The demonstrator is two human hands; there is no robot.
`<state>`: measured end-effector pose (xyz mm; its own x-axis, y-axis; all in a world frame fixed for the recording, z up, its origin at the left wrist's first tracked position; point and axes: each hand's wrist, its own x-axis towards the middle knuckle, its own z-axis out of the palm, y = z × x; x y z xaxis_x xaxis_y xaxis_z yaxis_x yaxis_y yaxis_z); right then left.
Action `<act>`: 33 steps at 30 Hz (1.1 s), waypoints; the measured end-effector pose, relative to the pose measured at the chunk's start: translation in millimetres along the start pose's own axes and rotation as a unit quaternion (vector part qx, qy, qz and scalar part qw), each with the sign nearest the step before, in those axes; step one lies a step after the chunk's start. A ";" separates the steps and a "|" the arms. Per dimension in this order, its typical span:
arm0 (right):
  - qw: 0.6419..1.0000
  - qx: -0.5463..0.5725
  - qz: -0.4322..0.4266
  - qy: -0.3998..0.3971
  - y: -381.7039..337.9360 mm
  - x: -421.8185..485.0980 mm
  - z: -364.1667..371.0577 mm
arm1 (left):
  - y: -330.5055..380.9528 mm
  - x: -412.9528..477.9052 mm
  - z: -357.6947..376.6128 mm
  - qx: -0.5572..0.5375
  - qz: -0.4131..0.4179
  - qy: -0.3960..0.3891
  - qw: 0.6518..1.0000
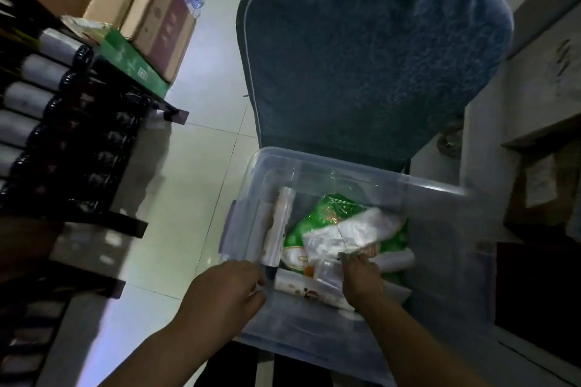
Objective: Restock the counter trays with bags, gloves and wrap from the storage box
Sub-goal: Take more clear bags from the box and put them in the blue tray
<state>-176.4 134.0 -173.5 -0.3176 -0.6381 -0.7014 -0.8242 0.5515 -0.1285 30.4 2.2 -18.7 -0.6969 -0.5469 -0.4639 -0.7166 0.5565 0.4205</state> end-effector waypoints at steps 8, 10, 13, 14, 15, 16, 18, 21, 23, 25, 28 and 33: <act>0.998 0.042 -0.044 -0.012 5.9 13.0 3.7 | 6.7 11.8 18.1 -0.015 0.001 0.003 1.000; 0.985 0.173 -0.014 -0.007 9.7 4.9 -4.0 | 10.4 17.2 16.6 -0.019 -0.004 0.003 1.000; 0.947 0.320 0.014 0.036 14.2 -6.9 -27.5 | 15.8 28.2 13.4 -0.027 -0.002 0.002 1.000; 0.923 0.380 0.029 0.053 14.0 -11.8 -39.7 | 17.8 33.2 12.6 -0.032 -0.004 -0.003 0.999; 0.891 0.447 0.041 0.072 13.1 -17.0 -53.0 | 20.2 39.3 12.8 -0.040 -0.006 -0.006 0.999; 0.849 0.519 0.050 0.088 11.0 -21.4 -66.0 | 23.1 46.4 13.4 -0.055 -0.012 -0.006 0.998; 0.760 0.642 0.065 0.086 6.8 -27.3 -87.1 | 30.2 61.3 17.2 -0.113 -0.034 -0.009 0.993; 0.614 0.783 0.085 0.039 -3.3 -32.9 -105.9 | 44.2 79.3 22.0 -0.217 -0.068 -0.054 0.972; 0.504 0.857 0.106 0.003 -8.6 -35.7 -111.5 | 49.8 86.3 26.1 -0.231 -0.079 -0.073 0.967; 0.412 0.903 0.120 -0.032 -12.2 -38.0 -110.5 | 49.5 89.9 28.9 -0.215 -0.085 -0.066 0.971; 0.334 0.929 0.143 -0.066 -14.6 -37.5 -100.9 | 42.7 89.5 31.5 -0.227 -0.099 -0.080 0.966; 0.406 0.895 0.175 -0.059 -17.0 -33.8 -89.0 | 41.1 83.7 30.2 -0.218 -0.106 -0.122 0.962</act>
<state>-193.5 98.4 -85.2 -0.1569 -0.3810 -0.9112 0.9563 0.1718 -0.2365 -56.5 -1.8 -63.8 -0.5446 -0.4258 -0.7226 -0.8227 0.1038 0.5589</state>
